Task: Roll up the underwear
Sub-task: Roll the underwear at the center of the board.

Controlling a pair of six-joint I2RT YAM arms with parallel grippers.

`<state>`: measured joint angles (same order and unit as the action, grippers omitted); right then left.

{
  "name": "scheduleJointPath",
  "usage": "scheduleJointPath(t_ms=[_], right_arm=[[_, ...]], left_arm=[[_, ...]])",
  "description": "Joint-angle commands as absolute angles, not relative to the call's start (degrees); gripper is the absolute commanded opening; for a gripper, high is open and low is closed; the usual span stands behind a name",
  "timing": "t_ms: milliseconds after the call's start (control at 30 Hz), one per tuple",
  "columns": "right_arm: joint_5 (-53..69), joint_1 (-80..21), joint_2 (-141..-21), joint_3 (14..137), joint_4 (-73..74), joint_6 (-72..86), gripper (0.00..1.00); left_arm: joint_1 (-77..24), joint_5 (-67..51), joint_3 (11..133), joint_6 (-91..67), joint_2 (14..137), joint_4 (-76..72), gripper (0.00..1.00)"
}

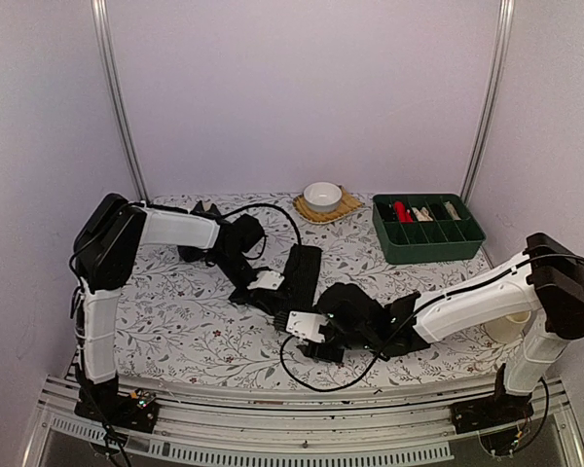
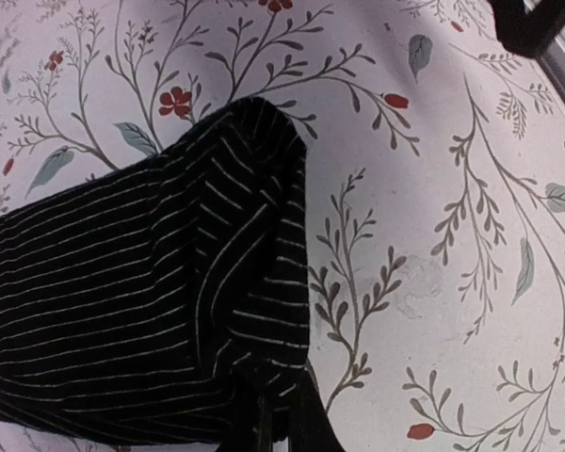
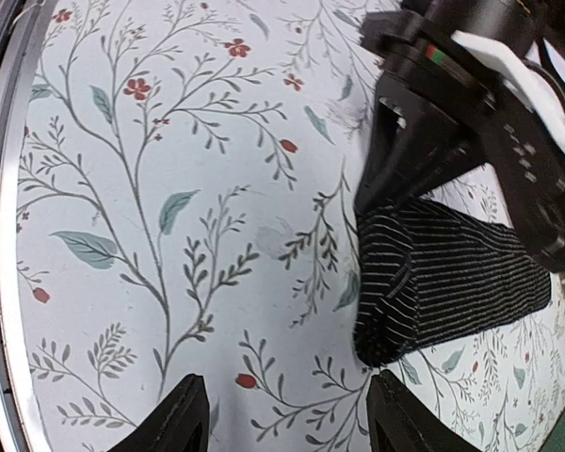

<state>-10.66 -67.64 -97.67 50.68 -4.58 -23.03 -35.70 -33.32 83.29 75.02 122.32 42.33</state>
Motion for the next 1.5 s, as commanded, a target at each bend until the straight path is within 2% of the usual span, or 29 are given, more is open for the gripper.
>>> scheduleJointPath(t_ms=[0,333,833,1067,1467], right_arm=[[-17.8,-71.4,-103.6,54.0,-7.3,-29.9,0.59],[-20.9,-71.5,-112.8,62.0,-8.3,-36.1,0.58],[-23.0,-67.4,-116.3,62.8,-8.3,-35.7,0.53],[-23.0,-66.9,-117.5,63.1,-8.0,-35.6,0.45],[-23.3,-65.2,-118.5,64.3,-6.7,-33.0,0.48]], left_arm=[[-34.5,-34.6,86.8,73.2,126.9,53.3,0.00],[-33.8,-34.4,94.0,72.4,132.8,59.2,0.00],[-33.7,-34.3,95.1,73.0,133.7,61.0,0.00],[-33.6,-34.1,95.4,73.0,134.1,61.3,0.00],[-33.6,-33.8,95.2,74.7,134.5,62.9,0.00]])
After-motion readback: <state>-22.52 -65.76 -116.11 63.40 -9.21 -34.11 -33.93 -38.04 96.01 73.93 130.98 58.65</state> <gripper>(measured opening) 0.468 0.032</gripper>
